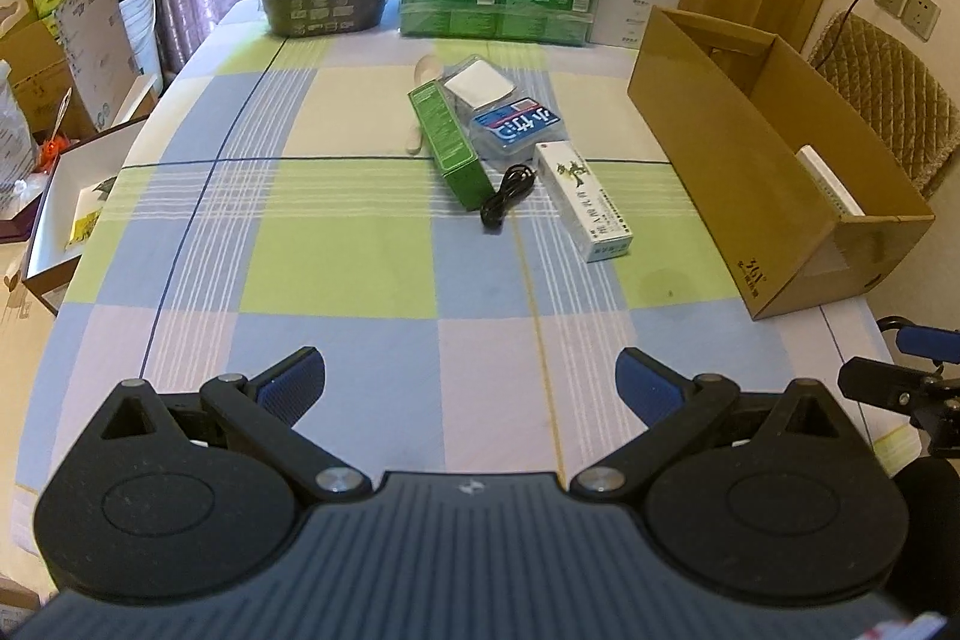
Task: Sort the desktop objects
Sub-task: 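Withdraw both tools from the box back toward the table, then grasp the long green box with the left tool while the right tool grasps the white ointment box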
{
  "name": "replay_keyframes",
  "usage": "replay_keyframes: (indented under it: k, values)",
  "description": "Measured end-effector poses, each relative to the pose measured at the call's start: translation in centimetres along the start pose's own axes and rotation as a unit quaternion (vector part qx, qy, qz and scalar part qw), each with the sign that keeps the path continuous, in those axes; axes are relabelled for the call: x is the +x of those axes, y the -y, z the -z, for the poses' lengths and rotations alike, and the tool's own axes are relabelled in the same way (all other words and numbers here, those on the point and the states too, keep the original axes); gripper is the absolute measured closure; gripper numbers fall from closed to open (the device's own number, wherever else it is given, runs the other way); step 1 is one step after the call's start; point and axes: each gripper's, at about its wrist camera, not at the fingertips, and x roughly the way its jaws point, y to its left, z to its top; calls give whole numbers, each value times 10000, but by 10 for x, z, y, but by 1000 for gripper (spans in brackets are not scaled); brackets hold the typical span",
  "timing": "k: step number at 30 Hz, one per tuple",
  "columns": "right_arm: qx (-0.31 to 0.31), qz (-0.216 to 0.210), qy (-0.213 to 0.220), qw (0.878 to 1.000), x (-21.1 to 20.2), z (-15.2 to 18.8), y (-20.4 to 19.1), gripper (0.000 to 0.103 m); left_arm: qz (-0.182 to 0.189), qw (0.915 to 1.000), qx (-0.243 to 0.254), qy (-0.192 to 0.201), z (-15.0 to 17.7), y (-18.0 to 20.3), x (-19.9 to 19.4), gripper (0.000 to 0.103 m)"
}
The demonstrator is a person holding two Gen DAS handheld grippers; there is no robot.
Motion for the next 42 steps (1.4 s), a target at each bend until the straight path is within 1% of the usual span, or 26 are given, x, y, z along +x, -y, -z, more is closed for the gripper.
replay_keyframes:
  k: [18,22,31,36,38,40,42]
  values:
    - [-111,-85,-146,9998,19,1,-17,2,-70,9999,-104,-117,7,-12,11,2]
    - [-155,-74,-40,9998,23,-2,-23,2,-60,9998,-144,-134,6,-18,14,2]
    - [-309,-268,-24,9992,49,-17,-41,2,-120,9998,-126,-133,-12,-32,31,2]
    - [-445,-310,4,9985,74,-31,-46,3,-105,9997,-137,-180,-28,-40,48,2]
    - [-488,-325,6,9983,86,-36,-47,5,-72,9997,-124,-202,-36,-43,57,2]
    - [-579,-347,-20,9977,98,-41,-48,14,-22,9997,-114,-200,-44,-45,65,2]
    - [-681,-325,-48,9971,112,-46,-49,18,39,9997,-155,-206,-52,-48,75,2]
